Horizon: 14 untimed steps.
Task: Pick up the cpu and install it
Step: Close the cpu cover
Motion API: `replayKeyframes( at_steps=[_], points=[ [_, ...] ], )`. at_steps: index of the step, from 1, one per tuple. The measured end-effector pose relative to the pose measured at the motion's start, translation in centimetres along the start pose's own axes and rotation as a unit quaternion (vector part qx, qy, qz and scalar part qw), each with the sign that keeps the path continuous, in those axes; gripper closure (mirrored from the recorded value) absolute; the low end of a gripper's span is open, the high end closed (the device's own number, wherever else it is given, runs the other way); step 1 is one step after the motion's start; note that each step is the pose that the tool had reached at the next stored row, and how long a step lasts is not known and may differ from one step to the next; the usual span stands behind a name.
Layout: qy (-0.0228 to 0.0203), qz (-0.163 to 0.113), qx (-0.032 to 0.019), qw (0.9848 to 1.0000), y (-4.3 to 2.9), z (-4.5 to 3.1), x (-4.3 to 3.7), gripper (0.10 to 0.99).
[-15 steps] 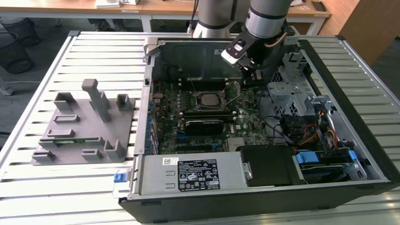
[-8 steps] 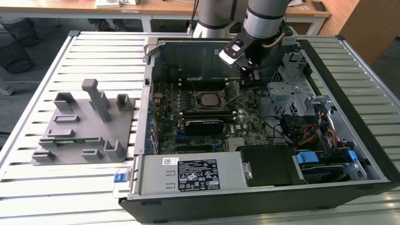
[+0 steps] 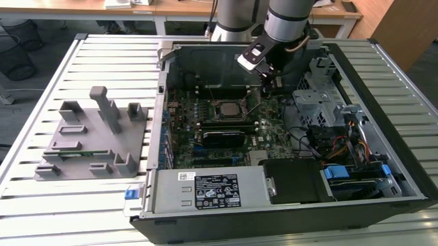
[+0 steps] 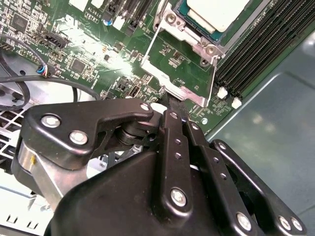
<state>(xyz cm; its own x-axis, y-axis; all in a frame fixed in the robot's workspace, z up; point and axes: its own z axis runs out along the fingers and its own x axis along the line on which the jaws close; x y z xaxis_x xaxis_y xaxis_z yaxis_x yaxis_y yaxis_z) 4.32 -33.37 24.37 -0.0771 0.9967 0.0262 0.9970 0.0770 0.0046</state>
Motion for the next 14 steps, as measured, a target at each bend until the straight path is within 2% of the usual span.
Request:
replayKeyframes(
  at_steps=[14],
  points=[
    [0.0,0.0,0.0,1.0,-1.14,0.0,0.09,0.98]
  ],
)
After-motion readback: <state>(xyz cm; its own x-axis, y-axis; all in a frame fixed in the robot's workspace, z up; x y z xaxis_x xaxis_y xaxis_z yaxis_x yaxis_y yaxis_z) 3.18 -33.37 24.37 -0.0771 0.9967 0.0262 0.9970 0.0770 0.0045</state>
